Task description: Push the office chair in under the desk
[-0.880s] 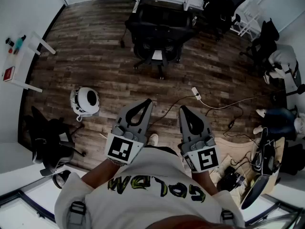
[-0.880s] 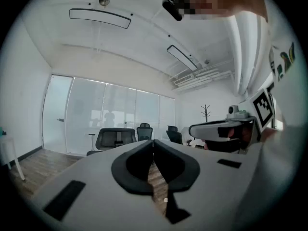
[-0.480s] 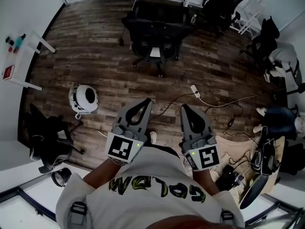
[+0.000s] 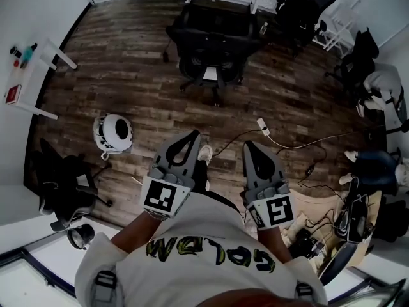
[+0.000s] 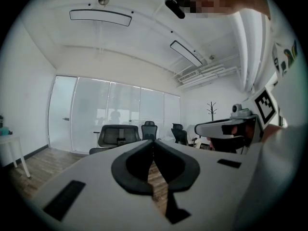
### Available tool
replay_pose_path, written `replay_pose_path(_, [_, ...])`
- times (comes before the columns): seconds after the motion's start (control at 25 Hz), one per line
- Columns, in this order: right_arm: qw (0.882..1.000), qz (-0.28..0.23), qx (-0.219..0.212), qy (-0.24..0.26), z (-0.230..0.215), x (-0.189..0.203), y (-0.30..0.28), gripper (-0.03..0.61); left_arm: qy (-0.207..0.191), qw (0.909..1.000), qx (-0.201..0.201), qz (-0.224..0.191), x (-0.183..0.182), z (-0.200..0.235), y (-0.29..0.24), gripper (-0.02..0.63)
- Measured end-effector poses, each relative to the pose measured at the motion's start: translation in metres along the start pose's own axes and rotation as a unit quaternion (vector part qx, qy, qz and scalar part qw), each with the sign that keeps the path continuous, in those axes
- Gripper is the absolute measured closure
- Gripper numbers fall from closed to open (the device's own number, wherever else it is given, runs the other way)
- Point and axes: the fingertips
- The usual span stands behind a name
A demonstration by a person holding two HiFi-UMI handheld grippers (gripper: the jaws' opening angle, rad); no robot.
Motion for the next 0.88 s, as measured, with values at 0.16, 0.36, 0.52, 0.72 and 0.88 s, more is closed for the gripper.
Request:
replay_pose_path(0.16, [1.0, 0.0, 0.001, 0.005, -0.011, 0.002, -0.024, 0.568, -0.006, 1.0, -0.005, -0.003, 0.001, 0.022, -0.019, 0.6])
replay_pose_path(0.36, [1.0, 0.006, 0.011, 0.011, -0.031, 0.005, -0.065, 0.568, -0.016, 0.9999, -0.002, 0.003, 0.001, 0.056, -0.052, 0.6])
replay_pose_path(0.52, [1.0, 0.007, 0.019, 0.015, -0.05, 0.006, -0.11, 0.565, -0.019, 0.9997, -0.004, 0.013, 0.004, 0.096, -0.081, 0.599])
replay_pose_path(0.72, [0.999, 0.016, 0.03, 0.03, -0.072, 0.009, -0.178, 0.545, -0.027, 0.9992, -0.003, 0.029, 0.007, 0.161, -0.119, 0.58])
replay_pose_path(0.88, [0.998, 0.023, 0.039, 0.051, -0.092, 0.014, -0.229, 0.532, -0.055, 0.997, -0.005, 0.053, 0.012, 0.212, -0.148, 0.563])
Point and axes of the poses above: the fingertips, and each gripper's own axes: y backward along the fingers, z to its left, x out of its underside, and after that the axes turned 12 degrees about x, right-handed
